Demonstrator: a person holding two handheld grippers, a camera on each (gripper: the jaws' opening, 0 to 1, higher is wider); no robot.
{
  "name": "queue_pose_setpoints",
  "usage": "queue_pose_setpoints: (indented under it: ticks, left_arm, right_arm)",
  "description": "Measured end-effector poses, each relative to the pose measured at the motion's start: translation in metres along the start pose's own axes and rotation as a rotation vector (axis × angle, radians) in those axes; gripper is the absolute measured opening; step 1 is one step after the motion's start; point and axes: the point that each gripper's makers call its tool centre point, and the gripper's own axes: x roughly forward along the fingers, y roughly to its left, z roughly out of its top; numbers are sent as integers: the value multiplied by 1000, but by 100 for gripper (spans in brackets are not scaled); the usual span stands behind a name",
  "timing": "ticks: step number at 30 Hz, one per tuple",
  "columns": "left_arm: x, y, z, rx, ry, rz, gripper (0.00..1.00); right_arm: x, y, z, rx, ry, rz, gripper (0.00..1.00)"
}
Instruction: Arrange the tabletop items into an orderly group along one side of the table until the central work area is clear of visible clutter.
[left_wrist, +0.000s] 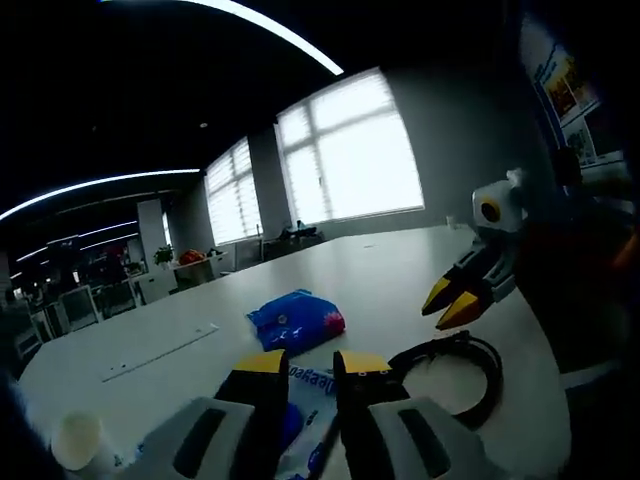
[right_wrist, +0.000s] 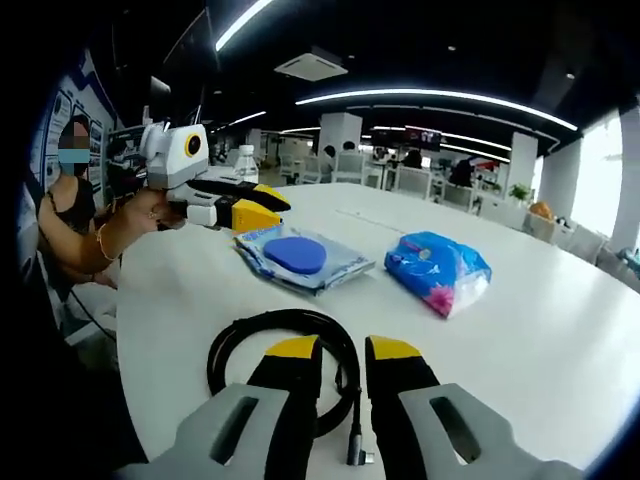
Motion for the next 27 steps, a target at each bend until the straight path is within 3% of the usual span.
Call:
queue_pose_setpoints:
  ticks: [12,18,21,27]
  left_arm:
    - [15,11,3,15,22,6,24]
    - [24,16,2,4,34,3,24]
    - [29,22,-4,48,66,15,24]
    - [39,29,-6,30,80,16,24]
  right_arm:
    - [5,-12,19,8,-58,-33,17]
    - [12,-20,17,27,-32,-56,20]
    - [14,-26,12,31,-15,-81,22]
    - [15,-35,11,59,-25,-107,23]
